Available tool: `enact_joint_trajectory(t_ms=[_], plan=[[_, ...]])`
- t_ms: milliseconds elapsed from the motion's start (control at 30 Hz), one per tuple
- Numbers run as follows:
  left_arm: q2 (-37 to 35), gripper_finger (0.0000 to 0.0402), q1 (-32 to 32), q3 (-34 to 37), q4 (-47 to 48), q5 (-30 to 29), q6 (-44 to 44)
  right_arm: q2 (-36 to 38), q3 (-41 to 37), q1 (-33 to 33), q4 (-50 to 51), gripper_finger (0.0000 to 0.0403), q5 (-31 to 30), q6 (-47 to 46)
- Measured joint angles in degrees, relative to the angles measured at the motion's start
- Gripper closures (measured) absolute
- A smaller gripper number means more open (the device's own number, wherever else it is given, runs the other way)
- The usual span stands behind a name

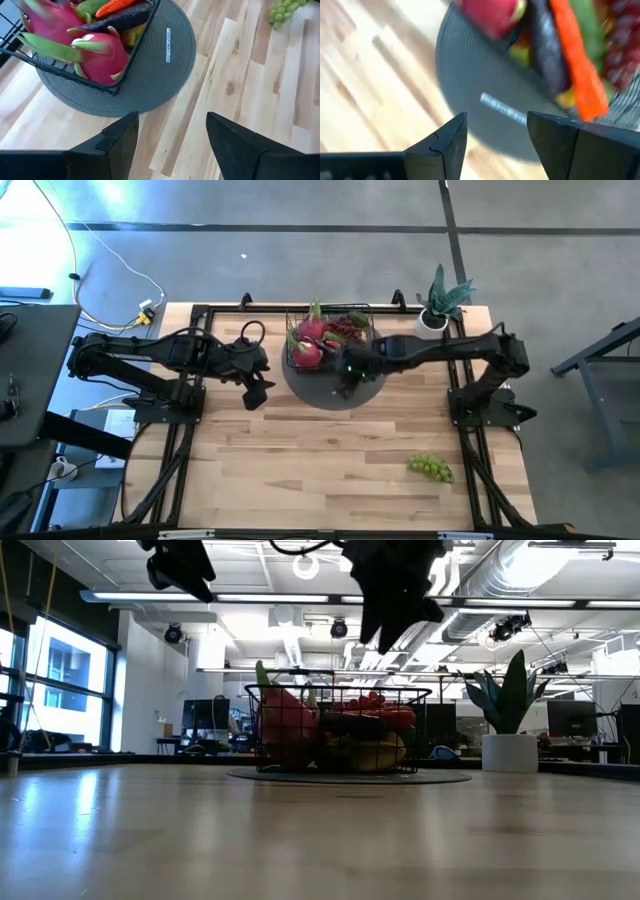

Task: Build produce basket
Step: Put the green grapes into the black wire basket

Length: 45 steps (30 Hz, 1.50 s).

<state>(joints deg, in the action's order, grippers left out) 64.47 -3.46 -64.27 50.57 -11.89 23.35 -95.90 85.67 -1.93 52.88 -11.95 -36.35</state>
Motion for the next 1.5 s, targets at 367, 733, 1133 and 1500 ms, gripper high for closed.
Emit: enact_joint_trajectory(t_ms=[367, 733, 1133, 1500], plan=[[0.00, 0.0178, 0.00, 0.00, 0.00, -0.13, -5.72, 0.00, -0.22, 12.82, 7.54, 0.0214, 0.42, -12.33], [0.00, 0.0178, 0.00, 0.00, 0.00, -0.28, -9.04, -0.04, -0.24, 23.90, 18.07, 0.0211, 6.34, -26.28], [0.00, 0.0178, 0.00, 0.00, -0.46, -0.28, -8.65, -0.11, -0.26, 35.04, 29.45, 0.0156, 12.01, -34.67], [0.00, 0.0178, 0.00, 0.00, -0.97, -0.80, -8.47, -0.11, -2.05, 39.61, 32.47, 0.0155, 12.84, -37.40]])
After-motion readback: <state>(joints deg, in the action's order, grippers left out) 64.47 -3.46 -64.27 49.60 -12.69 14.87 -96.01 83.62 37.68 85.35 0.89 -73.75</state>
